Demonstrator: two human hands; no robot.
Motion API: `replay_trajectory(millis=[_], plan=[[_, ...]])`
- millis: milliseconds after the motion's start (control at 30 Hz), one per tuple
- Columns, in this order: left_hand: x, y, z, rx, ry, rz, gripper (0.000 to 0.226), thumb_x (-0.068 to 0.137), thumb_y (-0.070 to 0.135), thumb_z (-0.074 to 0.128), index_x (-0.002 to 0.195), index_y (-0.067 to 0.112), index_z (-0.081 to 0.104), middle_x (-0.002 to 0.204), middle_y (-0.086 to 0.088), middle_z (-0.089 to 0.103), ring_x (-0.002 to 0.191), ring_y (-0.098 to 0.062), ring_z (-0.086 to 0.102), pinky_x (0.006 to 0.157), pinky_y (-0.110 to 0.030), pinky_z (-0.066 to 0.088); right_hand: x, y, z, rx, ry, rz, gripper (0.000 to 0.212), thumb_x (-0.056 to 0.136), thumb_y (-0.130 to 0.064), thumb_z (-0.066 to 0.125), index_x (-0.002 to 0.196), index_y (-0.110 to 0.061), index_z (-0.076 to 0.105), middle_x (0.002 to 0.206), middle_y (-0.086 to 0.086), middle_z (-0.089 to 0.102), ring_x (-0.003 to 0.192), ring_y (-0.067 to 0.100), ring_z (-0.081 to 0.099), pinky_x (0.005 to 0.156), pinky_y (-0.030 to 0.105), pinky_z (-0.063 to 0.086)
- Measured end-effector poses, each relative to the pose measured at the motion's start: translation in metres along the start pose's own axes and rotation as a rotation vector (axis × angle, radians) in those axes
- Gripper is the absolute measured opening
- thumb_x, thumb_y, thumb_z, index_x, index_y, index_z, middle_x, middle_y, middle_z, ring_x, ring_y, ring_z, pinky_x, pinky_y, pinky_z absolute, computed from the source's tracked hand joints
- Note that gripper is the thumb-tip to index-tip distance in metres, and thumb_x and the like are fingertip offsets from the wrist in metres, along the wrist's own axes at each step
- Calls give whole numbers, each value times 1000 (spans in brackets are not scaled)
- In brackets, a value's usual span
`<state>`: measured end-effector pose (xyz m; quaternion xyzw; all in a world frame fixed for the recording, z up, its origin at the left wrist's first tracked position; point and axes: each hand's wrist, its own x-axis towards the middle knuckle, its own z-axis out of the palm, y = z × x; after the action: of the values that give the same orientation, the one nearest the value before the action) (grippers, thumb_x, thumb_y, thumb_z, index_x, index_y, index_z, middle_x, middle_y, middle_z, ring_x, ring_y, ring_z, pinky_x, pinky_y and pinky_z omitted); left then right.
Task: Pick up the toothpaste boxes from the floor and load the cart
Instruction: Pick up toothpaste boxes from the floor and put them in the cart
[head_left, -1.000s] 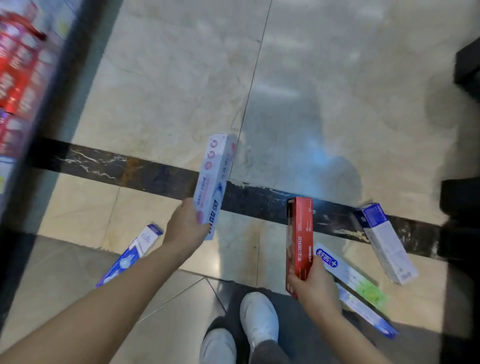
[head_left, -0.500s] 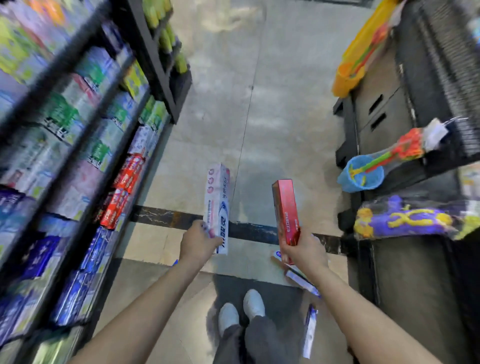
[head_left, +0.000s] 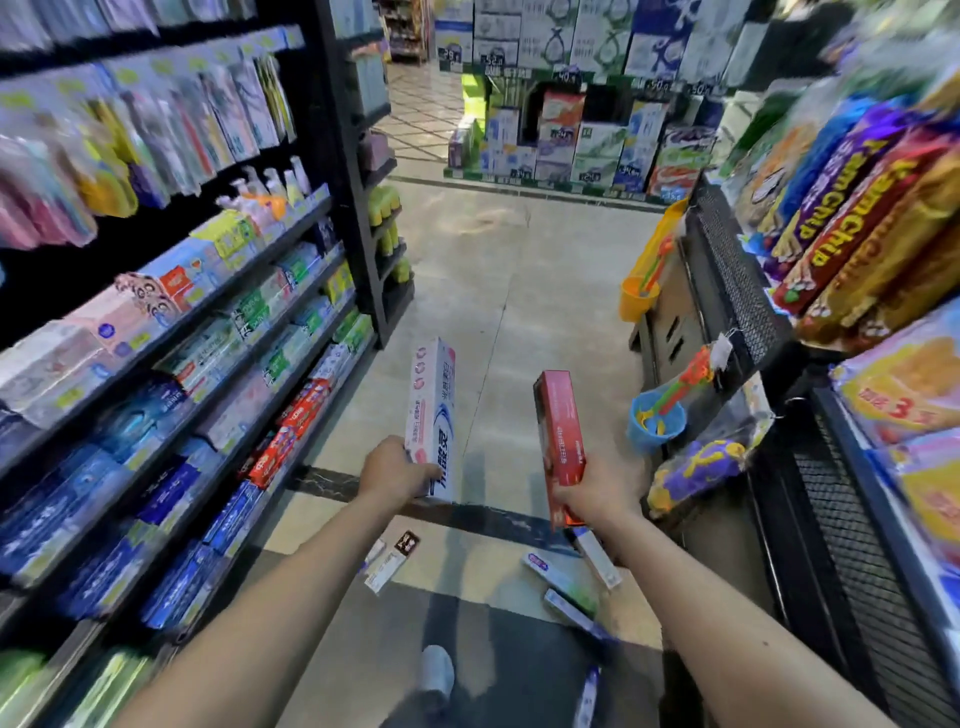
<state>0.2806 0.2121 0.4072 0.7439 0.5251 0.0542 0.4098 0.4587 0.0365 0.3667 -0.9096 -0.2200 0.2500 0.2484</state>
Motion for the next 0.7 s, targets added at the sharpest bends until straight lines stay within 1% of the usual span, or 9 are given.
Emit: replay_trajectory(millis=[100, 233, 267, 333, 400, 500, 600, 667, 700], plan=[[-53, -15, -1, -52, 33, -32, 48, 72, 23, 80, 110, 1, 59, 112, -16, 65, 98, -31, 63, 78, -35, 53, -34, 17, -6, -29, -10, -53, 51, 57, -42, 68, 104, -24, 57, 91, -1, 67, 81, 17, 64, 77, 39, 56], [-122, -56, -8, -79, 50, -90, 55, 61, 29, 82, 106, 3, 65, 105, -13, 69, 91, -30, 67, 77, -38, 58, -88, 27, -5, -63, -65, -90, 44, 68, -39, 70, 105, -19, 58, 93, 2, 67, 81, 19, 64, 81, 39, 55], [-139, -68, -11, -82, 63, -103, 54, 61, 27, 81, 107, 3, 65, 106, -14, 69, 91, -30, 67, 78, -39, 58, -103, 26, -3, -67, -86, -98, 41, 71, -38, 69, 105, -19, 57, 92, 1, 66, 81, 19, 63, 81, 38, 55], [-168, -90, -18, -103, 98, -122, 52, 64, 23, 81, 110, 4, 64, 108, -15, 69, 93, -31, 67, 78, -41, 58, -133, 19, 1, -91, -130, -132, 36, 77, -38, 68, 105, -19, 55, 90, 1, 63, 79, 18, 62, 77, 33, 52], [-195, -106, -29, -131, 128, -147, 50, 68, 19, 80, 113, 3, 64, 110, -16, 68, 96, -31, 67, 80, -40, 58, -158, 9, 6, -124, -153, -179, 39, 79, -38, 68, 109, -18, 55, 90, 0, 62, 77, 17, 60, 72, 30, 47], [-225, -133, -55, -153, 198, -168, 46, 69, 20, 80, 109, 3, 66, 108, -16, 69, 96, -31, 67, 79, -38, 57, -189, -13, 17, -186, -170, -259, 46, 80, -38, 69, 116, -15, 52, 94, 1, 59, 78, 17, 56, 72, 28, 44], [-261, -163, -89, -128, 276, -181, 48, 68, 27, 80, 108, 3, 66, 107, -14, 68, 95, -30, 65, 72, -33, 53, -222, -41, 35, -222, -193, -328, 49, 80, -40, 69, 117, -15, 50, 102, 4, 62, 82, 18, 58, 74, 29, 47], [-288, -188, -113, -134, 335, -197, 48, 69, 29, 79, 108, 5, 67, 107, -12, 68, 96, -28, 63, 70, -30, 48, -247, -64, 52, -234, -209, -374, 47, 79, -39, 70, 116, -15, 52, 101, 4, 62, 82, 19, 59, 73, 29, 47], [-301, -204, -124, -156, 363, -211, 46, 68, 28, 79, 107, 6, 68, 106, -11, 68, 95, -27, 64, 72, -31, 50, -260, -75, 63, -250, -217, -403, 46, 78, -38, 70, 114, -15, 54, 100, 5, 64, 82, 21, 60, 73, 30, 48]])
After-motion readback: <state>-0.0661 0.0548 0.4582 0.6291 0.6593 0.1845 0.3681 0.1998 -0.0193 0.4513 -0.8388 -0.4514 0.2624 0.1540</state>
